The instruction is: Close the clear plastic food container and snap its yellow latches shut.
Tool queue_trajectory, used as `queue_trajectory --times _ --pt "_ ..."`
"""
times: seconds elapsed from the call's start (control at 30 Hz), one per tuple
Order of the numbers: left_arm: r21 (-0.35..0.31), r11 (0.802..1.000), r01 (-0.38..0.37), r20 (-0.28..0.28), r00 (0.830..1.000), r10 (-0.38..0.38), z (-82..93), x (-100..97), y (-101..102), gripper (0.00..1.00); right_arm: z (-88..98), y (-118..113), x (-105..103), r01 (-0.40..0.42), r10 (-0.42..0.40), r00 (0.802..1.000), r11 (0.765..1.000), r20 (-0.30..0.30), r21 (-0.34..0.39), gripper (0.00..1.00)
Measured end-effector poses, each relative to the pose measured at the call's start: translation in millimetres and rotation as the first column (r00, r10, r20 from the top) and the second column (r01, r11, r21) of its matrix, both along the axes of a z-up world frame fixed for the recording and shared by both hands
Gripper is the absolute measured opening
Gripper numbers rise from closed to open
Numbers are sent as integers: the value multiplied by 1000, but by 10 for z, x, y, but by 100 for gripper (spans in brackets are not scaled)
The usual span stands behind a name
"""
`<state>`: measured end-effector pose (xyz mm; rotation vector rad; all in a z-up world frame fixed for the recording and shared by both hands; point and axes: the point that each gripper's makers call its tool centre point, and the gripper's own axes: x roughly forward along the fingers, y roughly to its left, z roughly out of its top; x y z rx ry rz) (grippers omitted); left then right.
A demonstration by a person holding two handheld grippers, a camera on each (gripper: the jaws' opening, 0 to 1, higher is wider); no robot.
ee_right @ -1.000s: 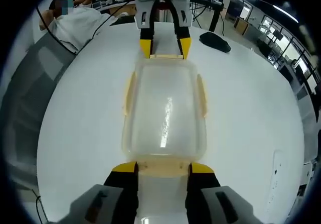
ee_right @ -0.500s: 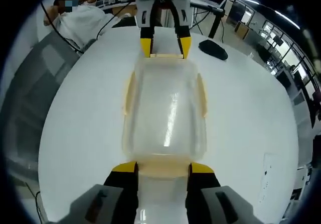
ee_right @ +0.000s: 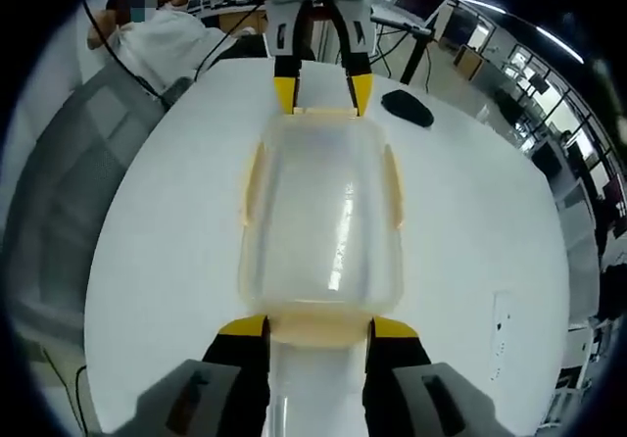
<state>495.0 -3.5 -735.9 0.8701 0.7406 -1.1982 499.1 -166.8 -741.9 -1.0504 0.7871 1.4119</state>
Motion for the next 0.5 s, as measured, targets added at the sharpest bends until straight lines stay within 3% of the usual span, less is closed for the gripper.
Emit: queue_trajectory --times 0.5 --pt "-6 1000 9 30 999 -9 208 -53 -309 35 181 -292 -46 3 -3 1000 1000 16 6 35"
